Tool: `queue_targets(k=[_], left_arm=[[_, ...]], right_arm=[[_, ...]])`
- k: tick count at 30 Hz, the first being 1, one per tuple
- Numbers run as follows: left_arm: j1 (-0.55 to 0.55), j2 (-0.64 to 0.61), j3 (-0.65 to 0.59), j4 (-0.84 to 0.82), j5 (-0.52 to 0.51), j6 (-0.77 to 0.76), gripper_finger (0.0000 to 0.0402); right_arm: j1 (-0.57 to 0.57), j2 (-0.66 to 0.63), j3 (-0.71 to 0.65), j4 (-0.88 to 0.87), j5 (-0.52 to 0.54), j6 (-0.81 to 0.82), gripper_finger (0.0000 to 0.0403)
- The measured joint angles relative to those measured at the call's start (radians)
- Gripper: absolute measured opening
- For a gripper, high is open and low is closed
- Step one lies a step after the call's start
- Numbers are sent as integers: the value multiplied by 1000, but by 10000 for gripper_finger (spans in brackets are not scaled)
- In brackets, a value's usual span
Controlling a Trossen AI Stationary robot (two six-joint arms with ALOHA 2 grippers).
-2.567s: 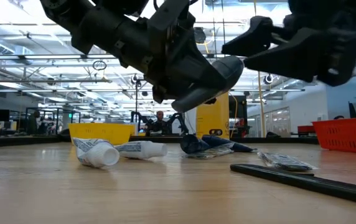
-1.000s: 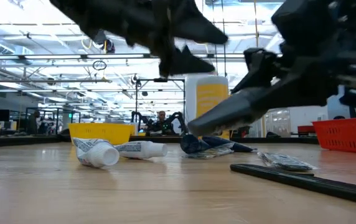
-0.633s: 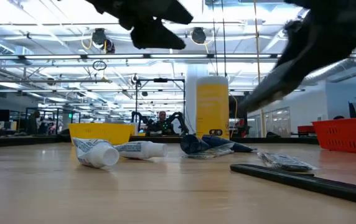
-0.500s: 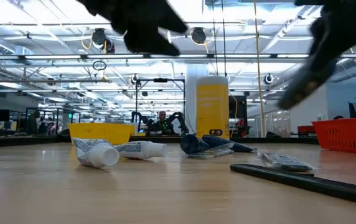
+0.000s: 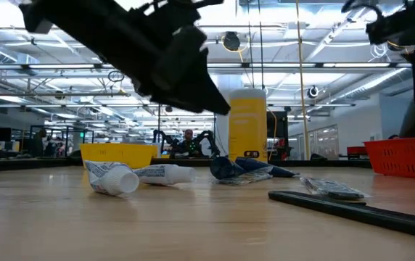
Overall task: Pick & Place Travel size toiletries
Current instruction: Put the black deodorant into the red bin
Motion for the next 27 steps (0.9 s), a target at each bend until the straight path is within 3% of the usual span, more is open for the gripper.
queue_targets(k=[6,11,16,27], left_arm=[[11,59,0,45,18,24,366],[44,64,0,43,140,20,362],[54,64,0,55,183,16,343],[52,64,0,54,237,21,309]], right_arm=[[-62,18,-79,55,-2,1,198],[-96,19,-106,147,24,-49,198],[-128,19,-141,218,24,-111,201],[-143,-15,-171,239,13,-207,278]])
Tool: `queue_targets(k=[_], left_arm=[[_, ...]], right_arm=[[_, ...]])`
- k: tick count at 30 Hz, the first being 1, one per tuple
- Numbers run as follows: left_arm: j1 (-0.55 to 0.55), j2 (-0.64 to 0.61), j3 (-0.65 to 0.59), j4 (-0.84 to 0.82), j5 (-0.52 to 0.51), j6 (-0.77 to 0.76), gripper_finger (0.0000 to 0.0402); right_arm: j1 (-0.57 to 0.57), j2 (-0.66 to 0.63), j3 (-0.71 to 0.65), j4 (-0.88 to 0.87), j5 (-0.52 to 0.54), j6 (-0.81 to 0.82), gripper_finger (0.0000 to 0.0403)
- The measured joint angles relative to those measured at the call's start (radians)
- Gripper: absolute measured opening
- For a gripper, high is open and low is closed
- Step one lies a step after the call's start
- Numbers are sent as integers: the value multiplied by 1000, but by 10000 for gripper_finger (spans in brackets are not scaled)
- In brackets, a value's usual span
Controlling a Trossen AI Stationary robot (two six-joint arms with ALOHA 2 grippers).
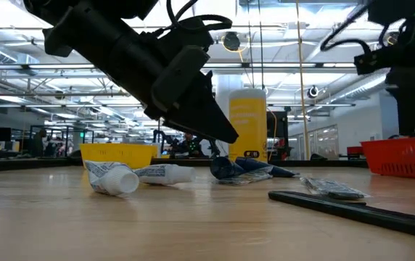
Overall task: Pick & Place Travel size toiletries
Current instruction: Put the black deodorant into the red bin, then put the blue shave cream into the blue bin
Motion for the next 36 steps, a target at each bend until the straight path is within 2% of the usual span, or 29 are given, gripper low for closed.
queue_targets(k=[5,8,10,15,19,22,27,30,36], left_arm=[[5,0,0,1,53,-17,306],[14,0,0,19,68,-26,307],[18,-1,0,33,68,-27,305],[21,-1,0,47,68,-27,287],[21,-28,0,-4,68,-46,266],[23,-82,0,-119,50,-76,249],[23,-155,0,-320,-78,-111,225],[32,-156,-1,-371,-92,-109,210],[63,-149,-105,-253,-65,-117,184]], right_arm=[[3,-98,60,-20,-14,-12,289],[14,-164,87,72,-14,-81,285],[18,-197,82,199,4,-183,282],[22,-209,-38,711,92,-533,274],[-22,-131,-207,1201,89,-758,268],[-90,-41,-287,1437,91,-824,262],[-212,106,-292,1551,90,-901,254],[-280,178,-274,1584,55,-935,251],[-392,301,-262,1664,-99,-953,251]])
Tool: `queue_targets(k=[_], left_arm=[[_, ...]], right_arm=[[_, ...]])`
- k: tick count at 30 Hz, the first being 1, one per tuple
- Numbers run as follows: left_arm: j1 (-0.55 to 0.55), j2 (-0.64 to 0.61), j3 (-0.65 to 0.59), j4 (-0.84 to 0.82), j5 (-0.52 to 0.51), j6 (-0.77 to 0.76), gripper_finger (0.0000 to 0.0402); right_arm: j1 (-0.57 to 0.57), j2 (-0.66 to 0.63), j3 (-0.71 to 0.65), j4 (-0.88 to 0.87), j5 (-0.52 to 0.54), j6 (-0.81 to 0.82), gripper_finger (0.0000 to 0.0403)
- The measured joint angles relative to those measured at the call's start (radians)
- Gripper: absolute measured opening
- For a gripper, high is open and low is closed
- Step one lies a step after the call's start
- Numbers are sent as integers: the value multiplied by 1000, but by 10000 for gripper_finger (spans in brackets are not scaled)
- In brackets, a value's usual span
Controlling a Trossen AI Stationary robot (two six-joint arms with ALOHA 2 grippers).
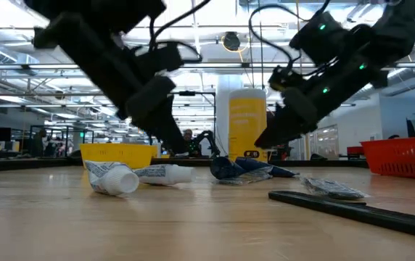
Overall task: Pick & Place Travel size toiletries
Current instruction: Put the blue shave cream into the blue bin
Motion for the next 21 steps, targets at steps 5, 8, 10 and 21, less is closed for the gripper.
queue_targets(k=[5,8,10,21], left_arm=[[25,1,-109,231,0,0,170],[34,1,-133,288,0,12,162],[33,1,-133,305,0,21,156],[32,0,-132,301,3,23,134]], right_arm=[[-20,70,0,81,-80,-63,251],[-20,103,-1,133,-101,-86,251],[-20,127,0,141,-95,-86,251],[-26,175,-1,137,-73,-96,176]])
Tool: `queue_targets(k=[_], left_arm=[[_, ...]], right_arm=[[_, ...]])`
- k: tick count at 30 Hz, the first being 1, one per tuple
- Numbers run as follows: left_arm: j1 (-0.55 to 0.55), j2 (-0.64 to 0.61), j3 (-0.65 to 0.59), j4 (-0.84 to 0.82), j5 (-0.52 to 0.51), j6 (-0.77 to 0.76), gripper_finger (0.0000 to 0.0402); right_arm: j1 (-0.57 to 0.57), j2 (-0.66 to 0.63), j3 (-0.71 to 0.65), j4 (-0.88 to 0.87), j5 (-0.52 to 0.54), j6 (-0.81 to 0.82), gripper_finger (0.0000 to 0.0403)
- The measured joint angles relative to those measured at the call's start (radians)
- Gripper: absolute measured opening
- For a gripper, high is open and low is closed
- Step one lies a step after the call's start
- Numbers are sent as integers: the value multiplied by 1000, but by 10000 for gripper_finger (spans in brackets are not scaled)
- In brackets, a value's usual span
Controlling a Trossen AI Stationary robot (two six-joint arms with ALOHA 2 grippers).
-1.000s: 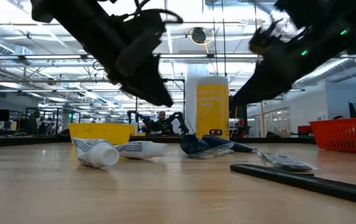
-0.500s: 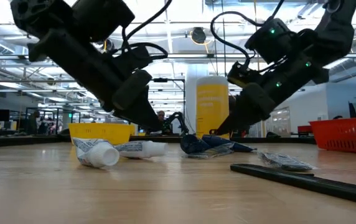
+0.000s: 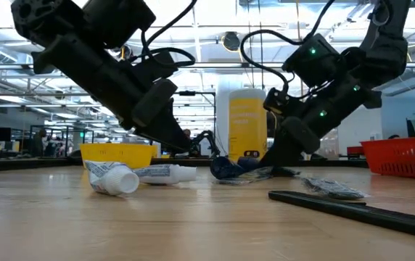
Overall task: Pick & Place Travel size toiletries
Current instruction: Put the blue shave cream into the blue bin
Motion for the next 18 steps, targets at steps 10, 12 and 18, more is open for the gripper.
queue_targets(k=[10,12,18], left_arm=[[0,0,0,-1,0,-35,131],[0,0,0,-1,0,-37,131],[0,0,0,10,0,-38,131]], right_arm=[[65,-291,38,-352,30,179,55],[97,-361,89,-547,29,270,50],[218,-492,289,-1181,-147,555,49]])
